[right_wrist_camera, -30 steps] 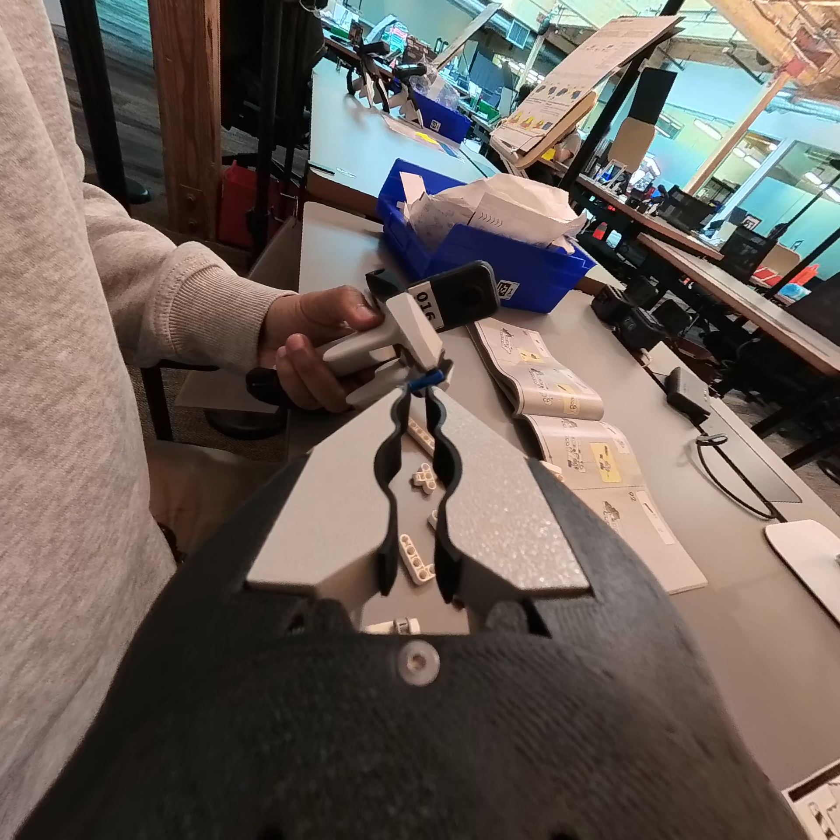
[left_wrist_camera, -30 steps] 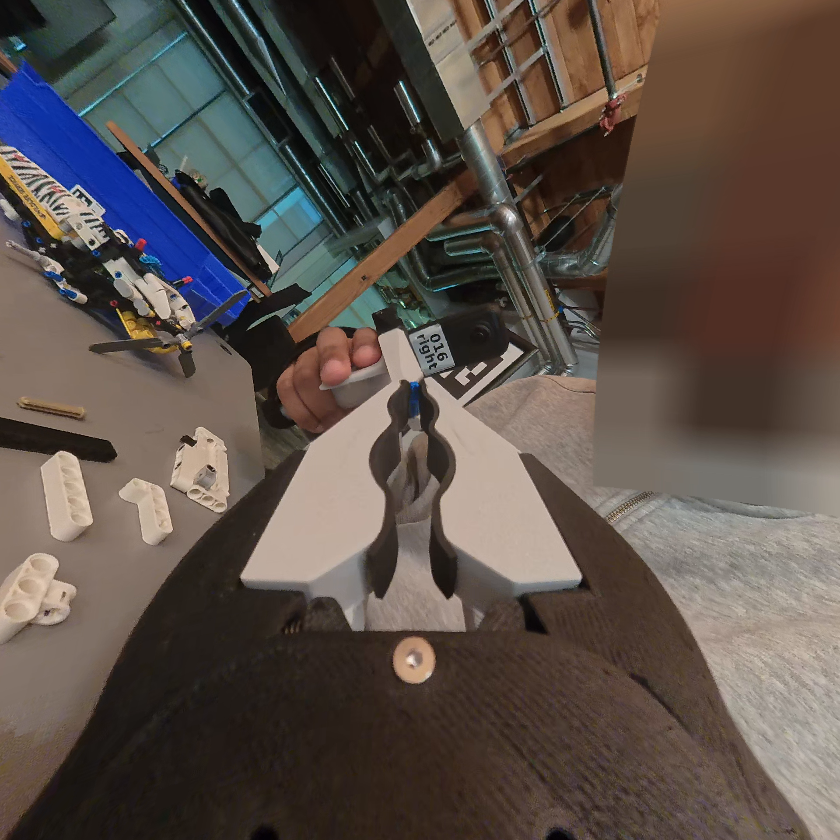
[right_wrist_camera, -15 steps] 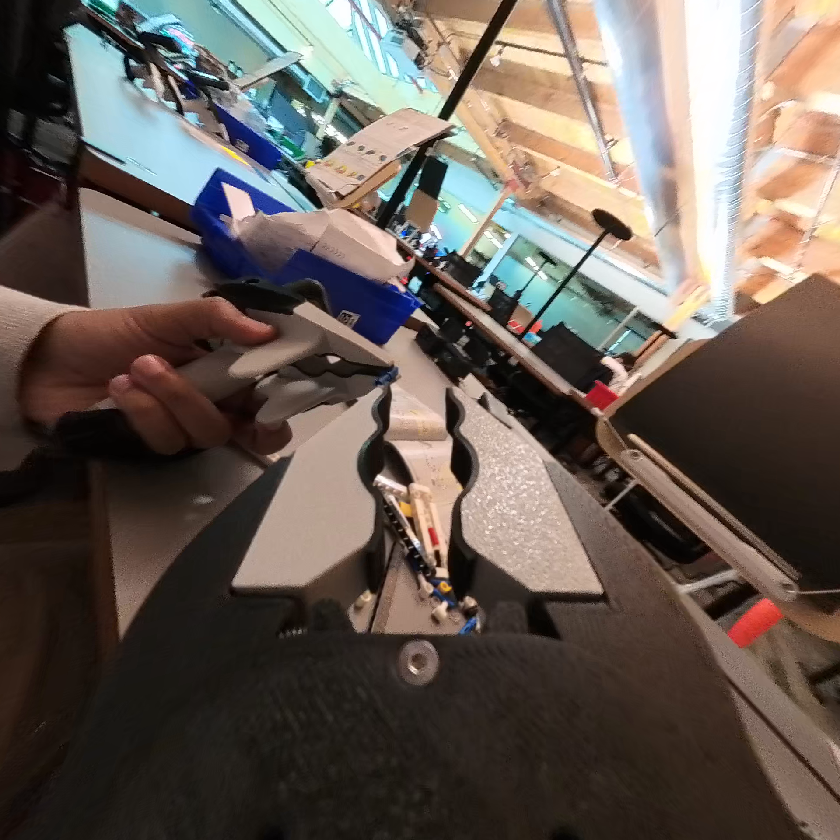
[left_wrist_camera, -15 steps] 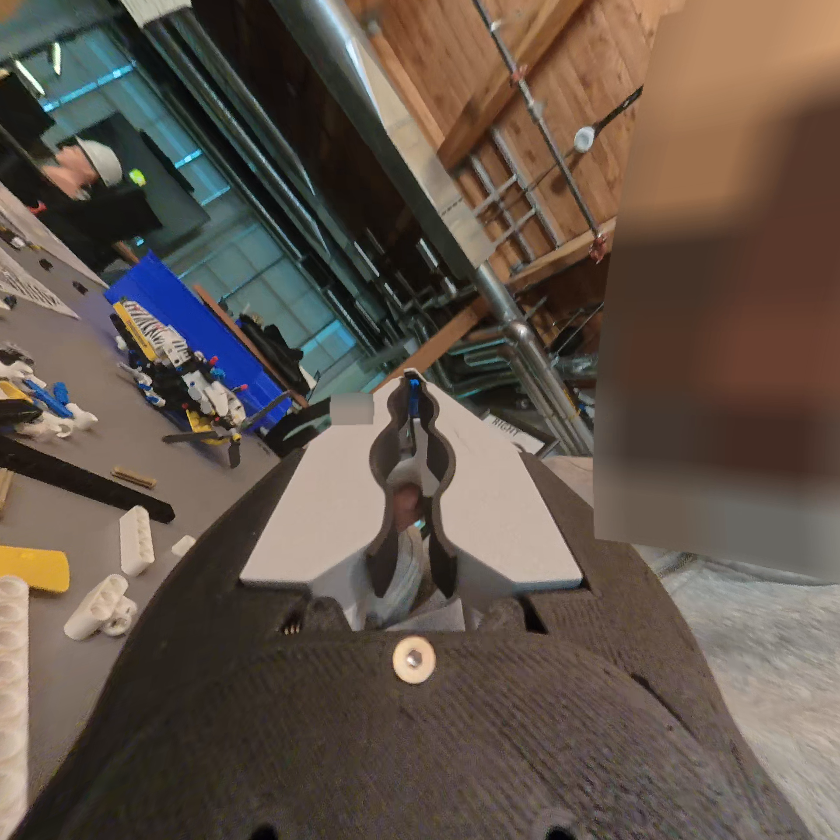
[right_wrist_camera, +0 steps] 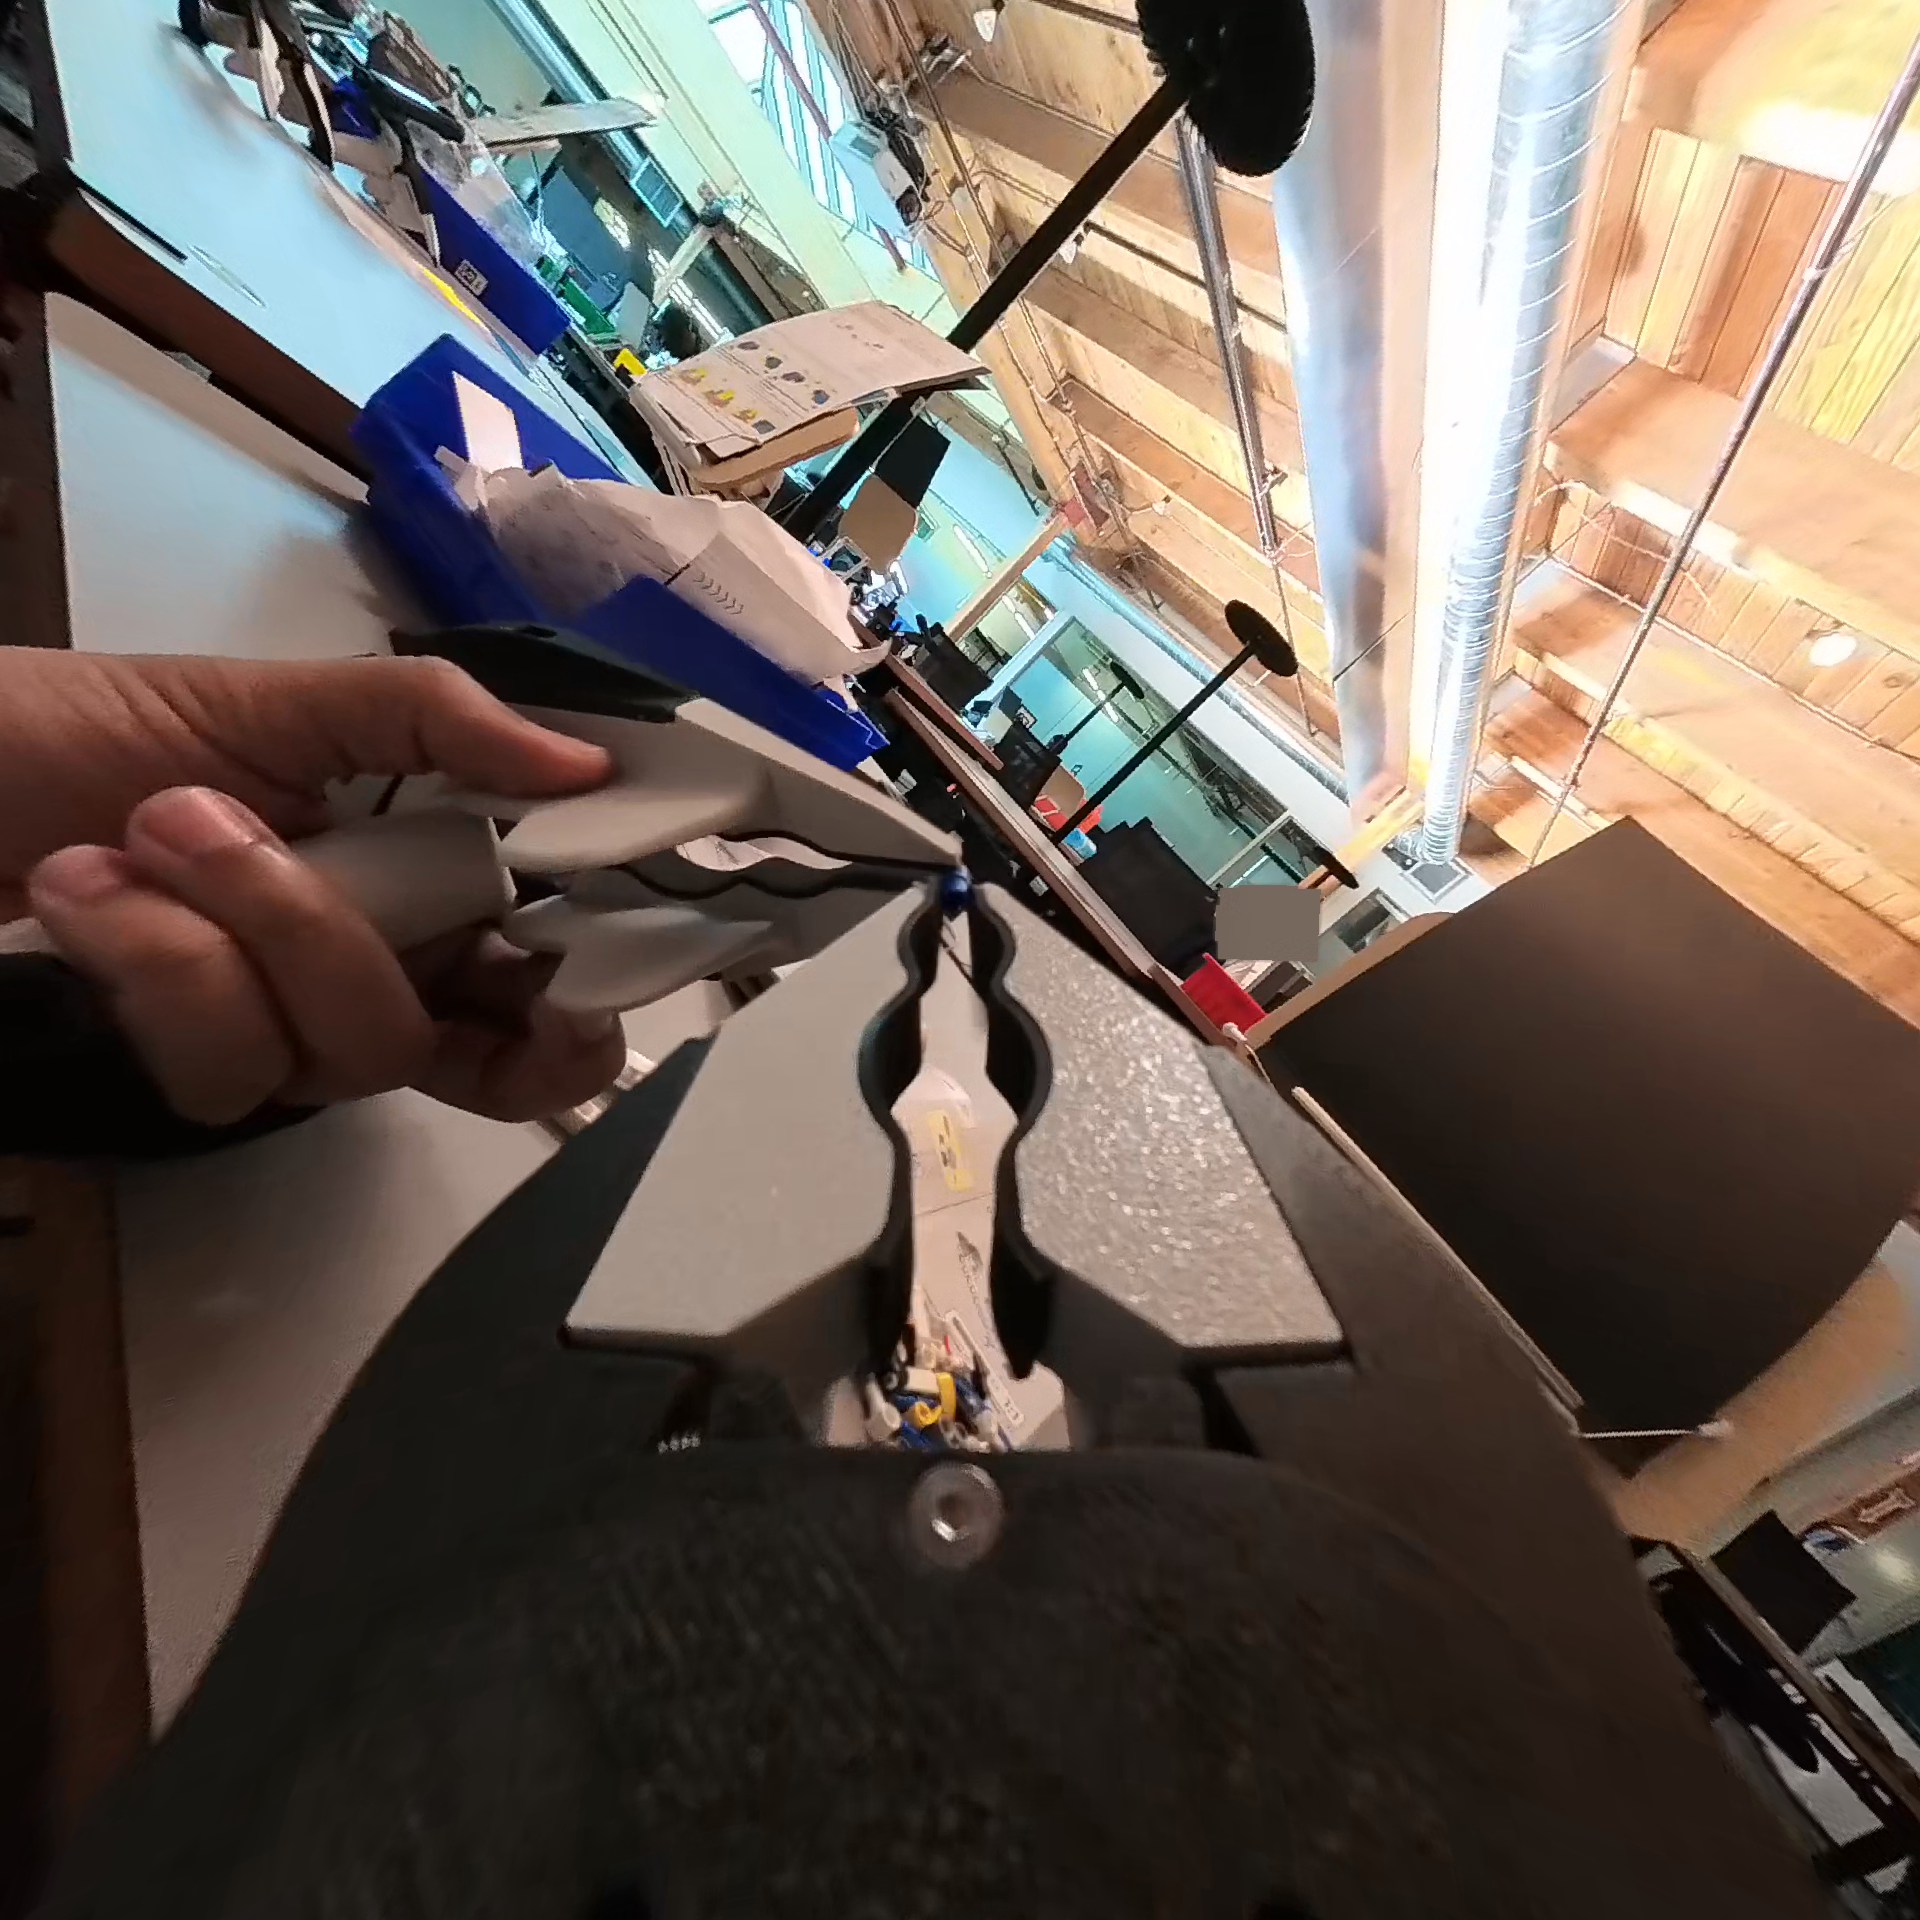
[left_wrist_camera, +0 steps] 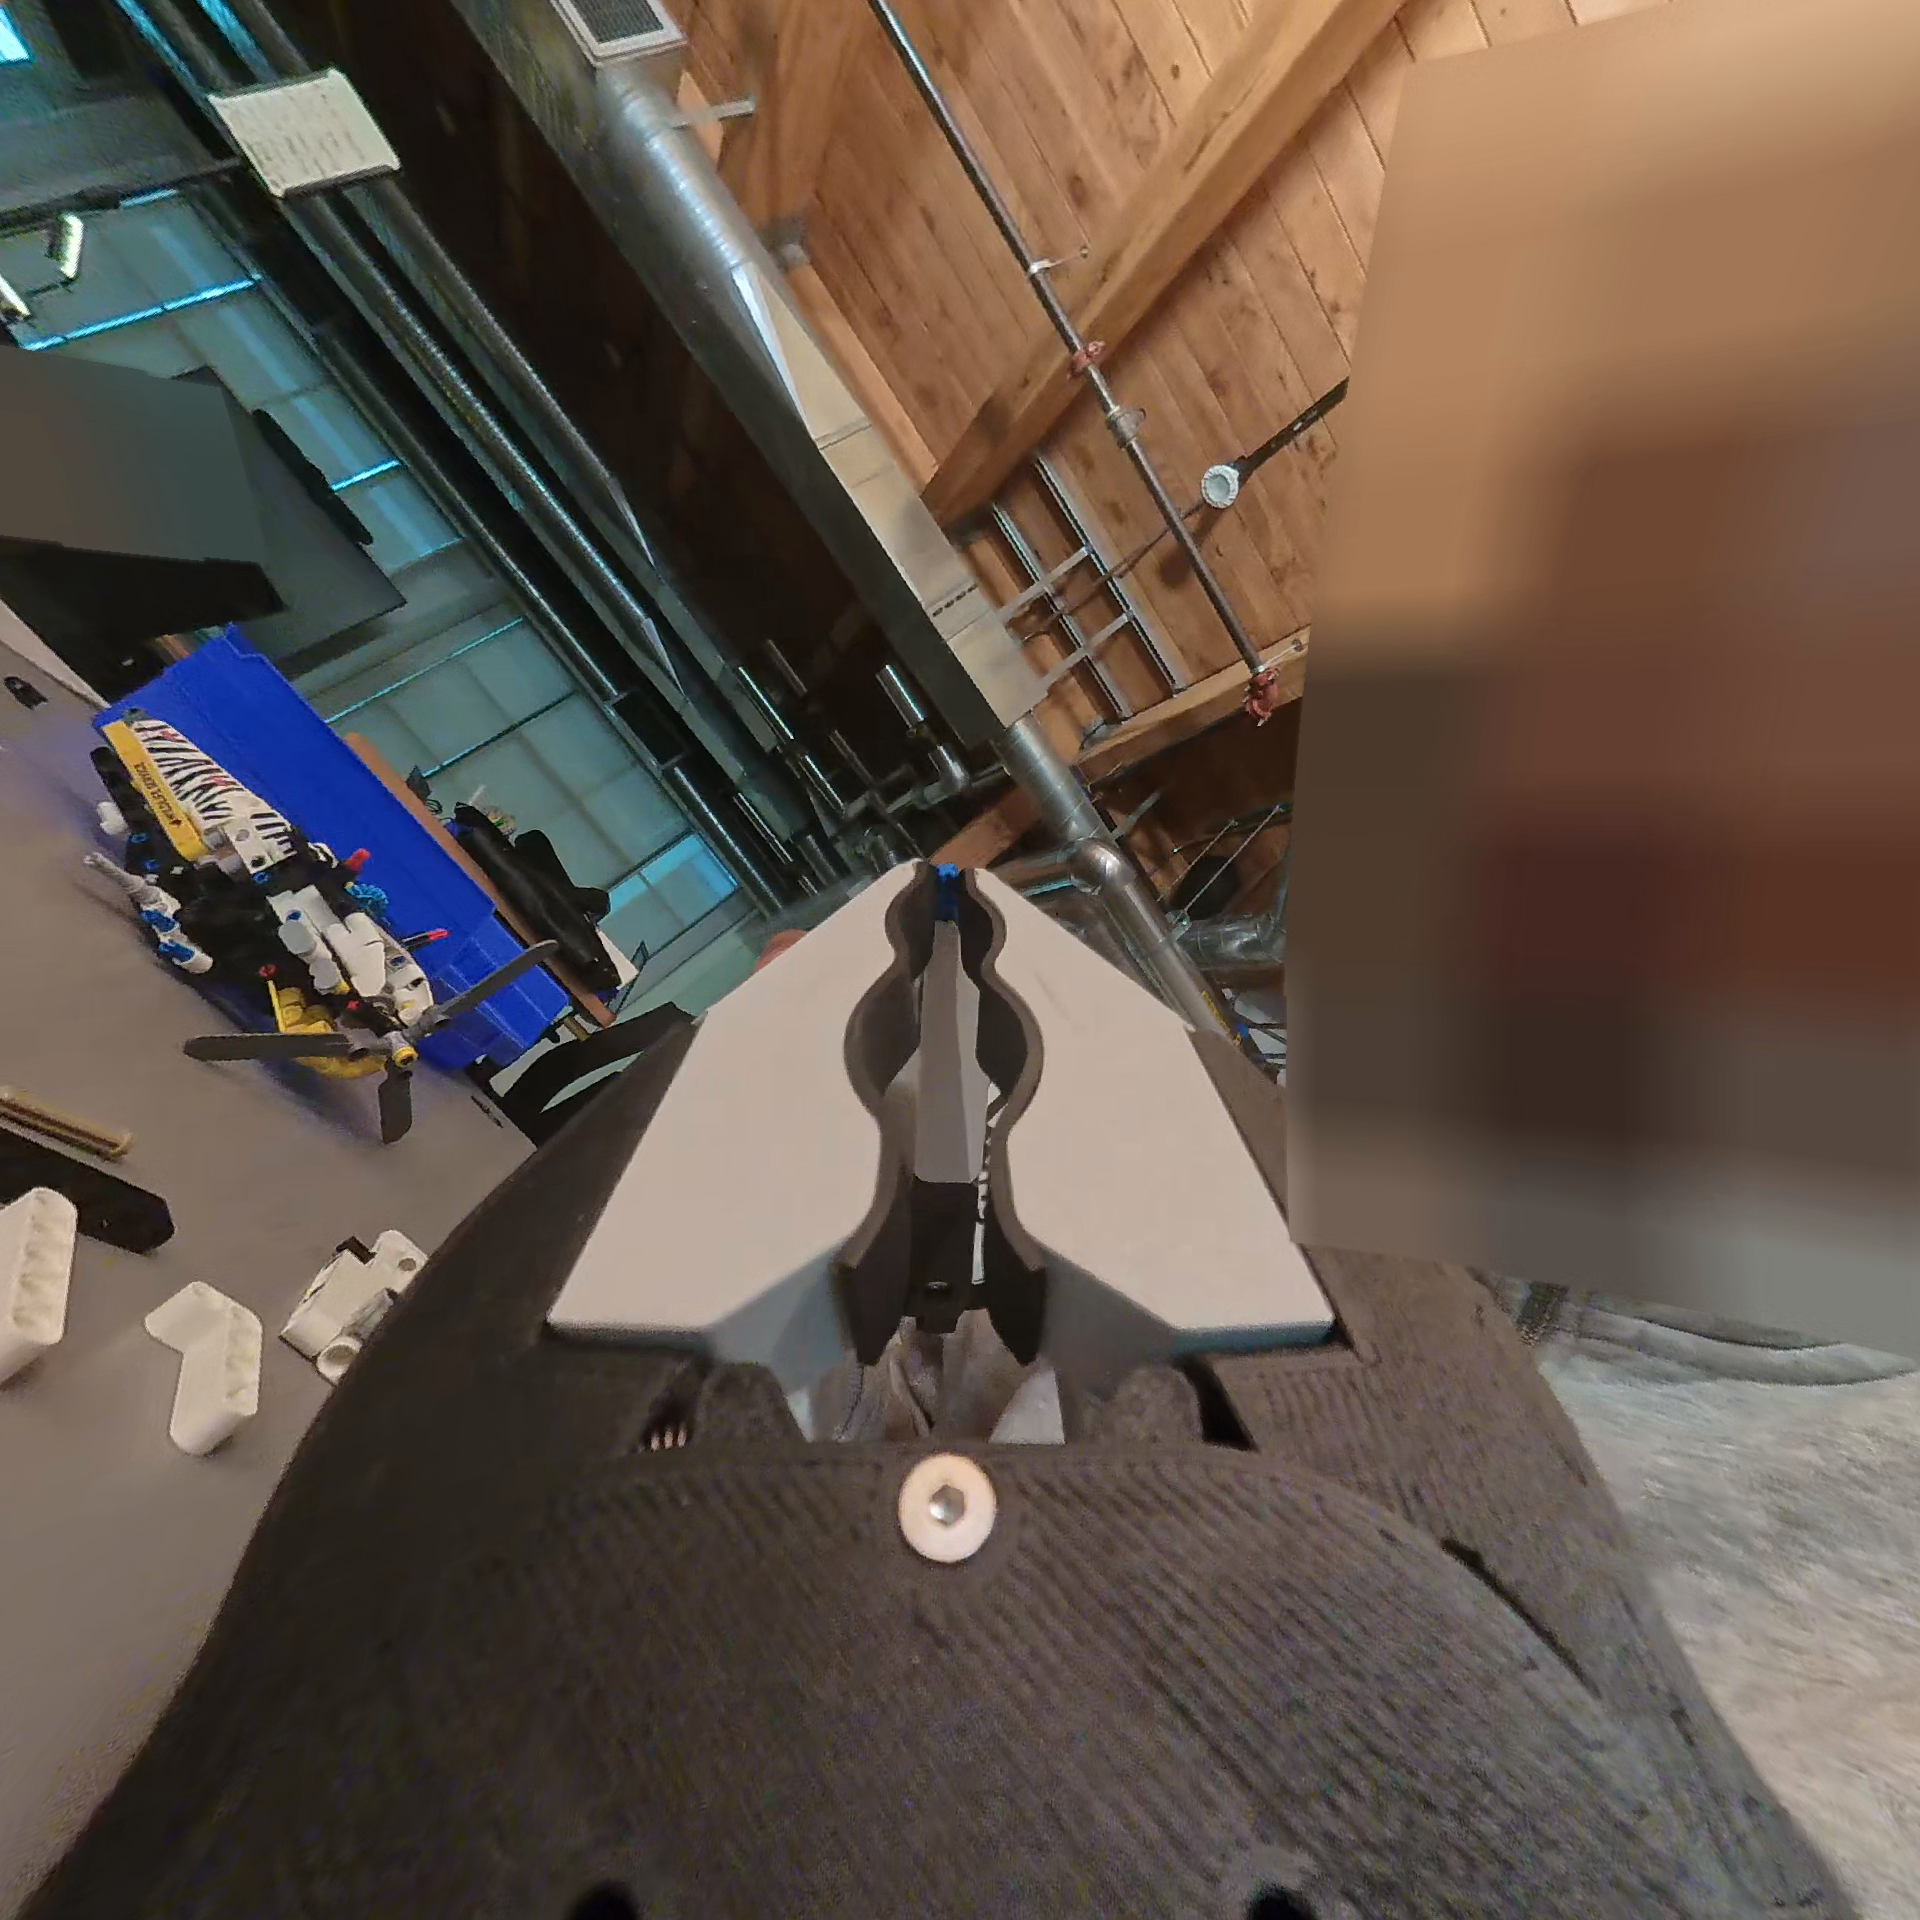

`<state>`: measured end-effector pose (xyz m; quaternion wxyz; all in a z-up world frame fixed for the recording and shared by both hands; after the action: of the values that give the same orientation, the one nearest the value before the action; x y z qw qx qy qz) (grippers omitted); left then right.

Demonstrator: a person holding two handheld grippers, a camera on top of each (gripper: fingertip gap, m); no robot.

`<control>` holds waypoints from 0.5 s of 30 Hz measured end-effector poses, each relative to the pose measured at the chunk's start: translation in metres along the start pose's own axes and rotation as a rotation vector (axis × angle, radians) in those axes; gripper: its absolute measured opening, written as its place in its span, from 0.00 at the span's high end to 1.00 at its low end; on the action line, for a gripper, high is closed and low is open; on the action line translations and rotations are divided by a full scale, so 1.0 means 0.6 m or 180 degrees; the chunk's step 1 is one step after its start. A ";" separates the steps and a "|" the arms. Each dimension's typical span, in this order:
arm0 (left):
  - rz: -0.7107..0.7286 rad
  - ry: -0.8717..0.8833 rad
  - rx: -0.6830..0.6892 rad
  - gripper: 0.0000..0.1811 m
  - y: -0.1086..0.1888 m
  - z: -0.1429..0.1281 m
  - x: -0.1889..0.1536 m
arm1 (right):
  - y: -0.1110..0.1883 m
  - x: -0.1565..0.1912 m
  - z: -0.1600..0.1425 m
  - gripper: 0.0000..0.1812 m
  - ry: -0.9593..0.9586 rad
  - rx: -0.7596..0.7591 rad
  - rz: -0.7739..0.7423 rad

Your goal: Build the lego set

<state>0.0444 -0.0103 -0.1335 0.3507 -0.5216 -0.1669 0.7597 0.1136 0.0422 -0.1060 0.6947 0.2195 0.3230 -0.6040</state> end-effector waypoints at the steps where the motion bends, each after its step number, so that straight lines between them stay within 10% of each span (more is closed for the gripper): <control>1: 0.0010 -0.0009 0.0000 0.98 0.000 0.000 0.000 | 0.000 0.000 0.000 0.98 0.0022 -0.0001 -0.0010; 15: 0.0288 -0.0113 0.0068 0.98 0.002 -0.002 0.010 | -0.001 0.001 -0.009 0.97 0.0393 0.0115 -0.0022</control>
<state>0.0439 -0.0074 -0.1388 0.3185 -0.5112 -0.1412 0.7856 0.1122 0.0454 -0.1102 0.6673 0.2677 0.3550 -0.5975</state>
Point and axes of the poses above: each gripper's, where its closed fingertips meet, y back along the fingers, z out of its top, x = y × z across the jaws, the point moved 6 cm from there along y, back along the fingers, and after that the axes turned 8 degrees about x, right-handed, at the moved point
